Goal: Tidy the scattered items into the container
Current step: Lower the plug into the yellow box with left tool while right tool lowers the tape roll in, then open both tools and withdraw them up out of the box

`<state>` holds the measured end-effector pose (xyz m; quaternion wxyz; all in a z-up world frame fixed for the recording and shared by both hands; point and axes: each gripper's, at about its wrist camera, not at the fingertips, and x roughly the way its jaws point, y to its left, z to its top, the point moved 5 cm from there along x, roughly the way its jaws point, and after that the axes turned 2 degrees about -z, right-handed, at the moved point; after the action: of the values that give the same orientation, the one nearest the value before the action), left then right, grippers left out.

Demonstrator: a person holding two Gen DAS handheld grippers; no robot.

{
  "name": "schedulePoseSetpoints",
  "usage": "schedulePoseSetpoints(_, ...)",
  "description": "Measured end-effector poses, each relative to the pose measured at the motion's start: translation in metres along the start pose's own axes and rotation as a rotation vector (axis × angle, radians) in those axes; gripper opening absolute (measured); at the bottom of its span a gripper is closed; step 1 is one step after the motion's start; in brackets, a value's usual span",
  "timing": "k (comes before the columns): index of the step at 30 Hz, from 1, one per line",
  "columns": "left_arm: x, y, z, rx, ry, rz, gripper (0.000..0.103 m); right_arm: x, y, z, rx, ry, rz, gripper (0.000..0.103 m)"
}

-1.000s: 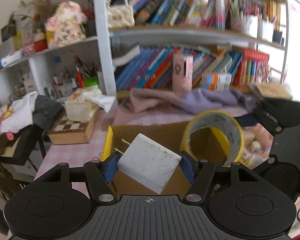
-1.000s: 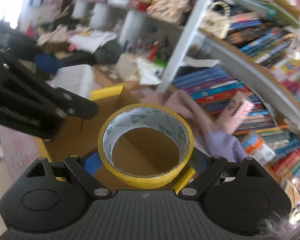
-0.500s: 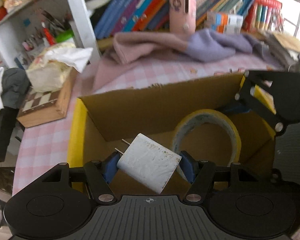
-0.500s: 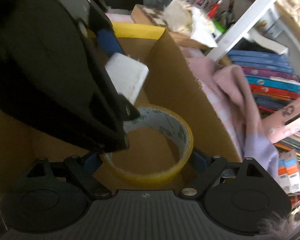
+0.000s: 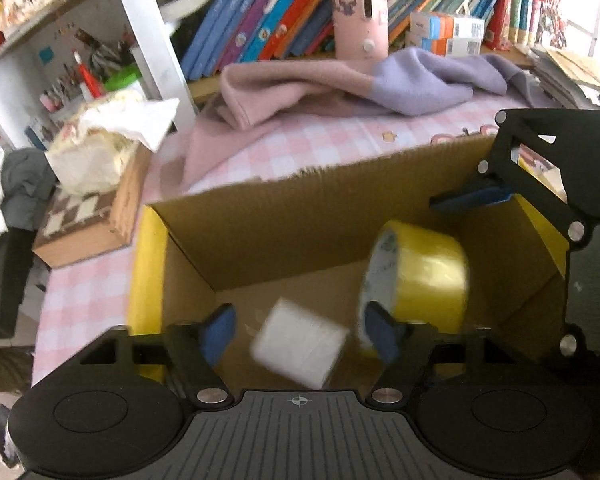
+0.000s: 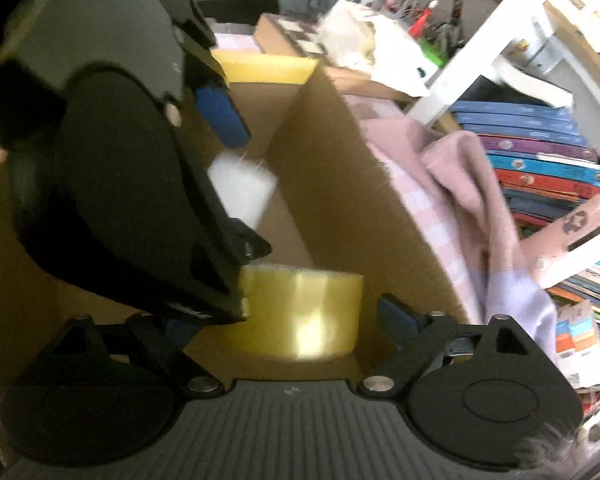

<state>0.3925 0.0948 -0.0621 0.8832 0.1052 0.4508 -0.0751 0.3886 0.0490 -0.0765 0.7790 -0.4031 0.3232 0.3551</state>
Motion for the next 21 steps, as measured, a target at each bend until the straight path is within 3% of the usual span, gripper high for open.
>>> schedulePoseSetpoints(11,-0.069,0.005,0.003,-0.039,-0.192,0.034,0.089,-0.053,-0.015,0.006,0.151,-0.130,-0.103,0.095)
schedulePoseSetpoints(21,-0.145,-0.007,-0.024,-0.078,-0.364,0.085,0.096,-0.126,0.001,-0.004,0.249,-0.275,-0.201,0.096)
